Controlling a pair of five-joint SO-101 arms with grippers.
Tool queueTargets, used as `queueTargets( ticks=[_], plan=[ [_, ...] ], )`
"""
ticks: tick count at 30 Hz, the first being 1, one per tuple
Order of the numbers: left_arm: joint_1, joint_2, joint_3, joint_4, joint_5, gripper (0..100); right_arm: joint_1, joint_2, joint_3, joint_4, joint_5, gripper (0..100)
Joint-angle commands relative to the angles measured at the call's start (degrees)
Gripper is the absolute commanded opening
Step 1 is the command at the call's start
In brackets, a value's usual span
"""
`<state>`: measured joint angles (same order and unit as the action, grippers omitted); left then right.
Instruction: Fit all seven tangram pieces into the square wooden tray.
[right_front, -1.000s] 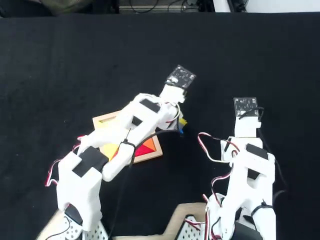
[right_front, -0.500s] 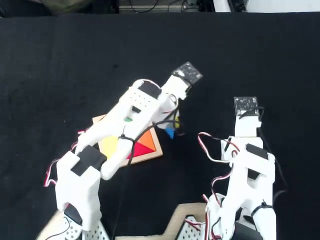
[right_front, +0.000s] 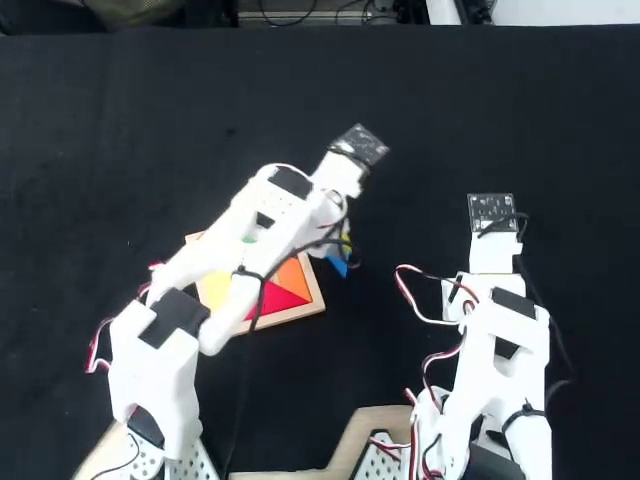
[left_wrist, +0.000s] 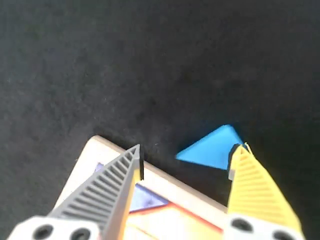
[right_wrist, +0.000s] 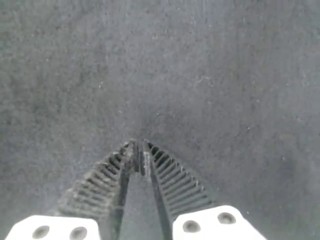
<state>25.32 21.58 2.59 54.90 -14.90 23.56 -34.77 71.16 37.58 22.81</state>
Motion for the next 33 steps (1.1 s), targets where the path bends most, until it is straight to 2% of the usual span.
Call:
queueTargets(
  ticks=[1, 5, 11, 15, 21, 23, 26, 33],
  plan=[
    [-3.2, -0.3, 1.8, -3.5, -3.2, 28, -0.7, 0.2, -2.2, -0.8, 0.2, 1.1],
    [-2.4, -0.3, 4.4, -3.9, -8.9, 28, -0.7, 0.3, -2.2, -0.8, 0.2, 1.1],
    [-1.2, -0.3, 4.2, -3.9, -9.8, 29, -0.7, 0.4, -2.2, -0.8, 0.2, 1.1],
    [0.9, -0.2, 4.6, -3.5, -14.9, 28, -0.7, 0.4, -2.2, -0.8, 0.2, 1.1],
    [3.0, 0.7, 2.9, -4.0, -16.1, 29, -0.7, 0.4, -2.2, -0.8, 0.2, 1.1],
    [4.2, 3.3, 1.6, -3.2, -20.0, 28, -0.7, 0.4, -2.2, -0.8, 0.2, 1.1],
    [4.9, 7.1, -4.4, 2.5, -24.3, 28, -0.7, 0.4, -2.2, -0.8, 0.2, 1.1],
    [5.1, 20.8, -25.6, 18.9, -28.9, 28, -0.7, 0.4, -2.2, -0.9, 0.2, 1.1]
  ],
)
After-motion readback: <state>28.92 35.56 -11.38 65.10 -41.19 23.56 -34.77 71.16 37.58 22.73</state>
